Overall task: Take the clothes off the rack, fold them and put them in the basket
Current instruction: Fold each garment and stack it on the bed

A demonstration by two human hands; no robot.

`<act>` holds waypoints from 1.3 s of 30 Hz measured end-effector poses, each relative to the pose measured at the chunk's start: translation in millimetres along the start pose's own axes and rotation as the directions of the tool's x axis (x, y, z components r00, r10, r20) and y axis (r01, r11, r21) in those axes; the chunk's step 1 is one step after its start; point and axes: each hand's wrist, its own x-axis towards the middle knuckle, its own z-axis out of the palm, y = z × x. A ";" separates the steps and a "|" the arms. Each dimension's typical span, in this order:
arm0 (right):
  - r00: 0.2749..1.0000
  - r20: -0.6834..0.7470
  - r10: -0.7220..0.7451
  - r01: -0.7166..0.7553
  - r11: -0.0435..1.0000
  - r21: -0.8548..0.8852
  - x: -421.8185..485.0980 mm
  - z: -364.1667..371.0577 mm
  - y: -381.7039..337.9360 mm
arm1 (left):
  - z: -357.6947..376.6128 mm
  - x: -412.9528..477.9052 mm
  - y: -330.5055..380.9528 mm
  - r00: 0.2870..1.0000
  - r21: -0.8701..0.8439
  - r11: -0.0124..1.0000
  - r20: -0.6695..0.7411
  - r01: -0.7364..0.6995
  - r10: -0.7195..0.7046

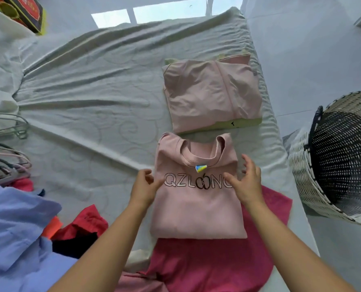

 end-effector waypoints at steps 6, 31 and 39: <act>0.989 0.062 0.133 -0.144 0.967 0.209 44.0 10.5 -28.7 | 23.5 39.9 27.6 0.980 0.193 0.975 -0.146 -0.108 0.137; 0.944 0.241 0.227 -0.251 0.965 0.076 41.5 8.8 -1.7 | 12.1 13.7 -5.0 0.987 -0.130 0.979 0.064 0.154 -0.147; 0.812 0.566 0.144 -0.417 0.821 0.389 3.5 -8.9 -7.8 | 6.9 -22.5 -10.2 0.955 -0.296 0.940 0.283 0.172 -0.086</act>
